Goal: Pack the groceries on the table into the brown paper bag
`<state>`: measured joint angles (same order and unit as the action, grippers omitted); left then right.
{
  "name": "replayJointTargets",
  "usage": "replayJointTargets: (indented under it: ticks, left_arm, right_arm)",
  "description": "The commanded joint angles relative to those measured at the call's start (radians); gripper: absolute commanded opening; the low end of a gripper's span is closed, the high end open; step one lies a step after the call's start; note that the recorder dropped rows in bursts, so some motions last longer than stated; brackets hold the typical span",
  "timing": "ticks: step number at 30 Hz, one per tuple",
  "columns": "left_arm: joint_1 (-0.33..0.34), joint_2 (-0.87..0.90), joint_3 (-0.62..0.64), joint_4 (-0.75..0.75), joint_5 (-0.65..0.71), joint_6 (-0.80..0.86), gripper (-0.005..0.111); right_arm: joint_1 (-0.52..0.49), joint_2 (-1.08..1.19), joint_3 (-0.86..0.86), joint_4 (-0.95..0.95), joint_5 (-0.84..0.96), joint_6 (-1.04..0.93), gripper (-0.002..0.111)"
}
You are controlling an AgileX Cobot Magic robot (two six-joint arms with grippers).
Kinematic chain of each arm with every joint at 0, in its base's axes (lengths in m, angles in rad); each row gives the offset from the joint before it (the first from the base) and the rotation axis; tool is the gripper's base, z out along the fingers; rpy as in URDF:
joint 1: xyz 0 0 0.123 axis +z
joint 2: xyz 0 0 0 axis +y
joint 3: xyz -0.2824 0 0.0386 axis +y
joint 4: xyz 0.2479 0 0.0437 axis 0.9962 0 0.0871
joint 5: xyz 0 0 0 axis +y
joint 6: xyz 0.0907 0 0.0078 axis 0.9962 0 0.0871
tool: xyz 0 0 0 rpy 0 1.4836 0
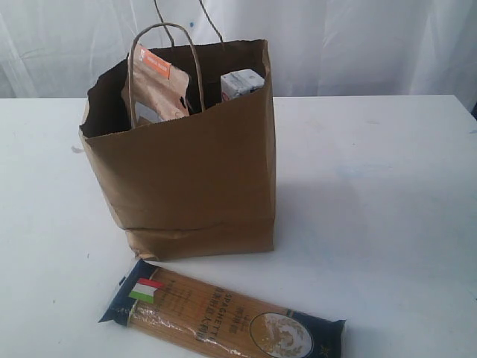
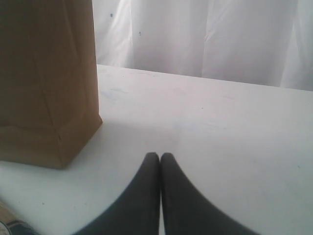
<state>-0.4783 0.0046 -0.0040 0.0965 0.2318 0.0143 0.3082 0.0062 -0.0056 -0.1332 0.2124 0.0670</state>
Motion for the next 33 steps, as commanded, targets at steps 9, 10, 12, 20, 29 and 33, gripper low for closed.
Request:
replayJointTargets:
  ticks: [9, 10, 12, 20, 29, 33]
  left_arm:
    - [0.002, -0.005, 0.004, -0.152, -0.103, -0.093, 0.0]
    - [0.002, -0.005, 0.004, -0.157, -0.118, -0.095, 0.0]
    - [0.002, -0.005, 0.004, -0.232, -0.168, -0.154, 0.0]
    - [-0.029, -0.005, -0.087, -0.483, -0.07, -0.376, 0.0]
    - [-0.056, 0.079, -0.47, -0.788, 0.482, 0.118, 0.017]
    - [-0.056, 0.311, -0.542, -0.715, 0.611, 0.246, 0.073]
  right_arm:
    - [-0.009, -0.006, 0.006, 0.002, 0.001, -0.01, 0.0]
    - [-0.009, -0.006, 0.006, 0.002, 0.001, -0.01, 0.0]
    - [-0.009, -0.006, 0.006, 0.002, 0.001, -0.01, 0.0]
    - [-0.009, -0.006, 0.006, 0.004, 0.003, -0.01, 0.0]
    - [-0.009, -0.006, 0.006, 0.004, 0.003, -0.01, 0.0]
    - [-0.009, -0.006, 0.006, 0.004, 0.003, -0.01, 0.0]
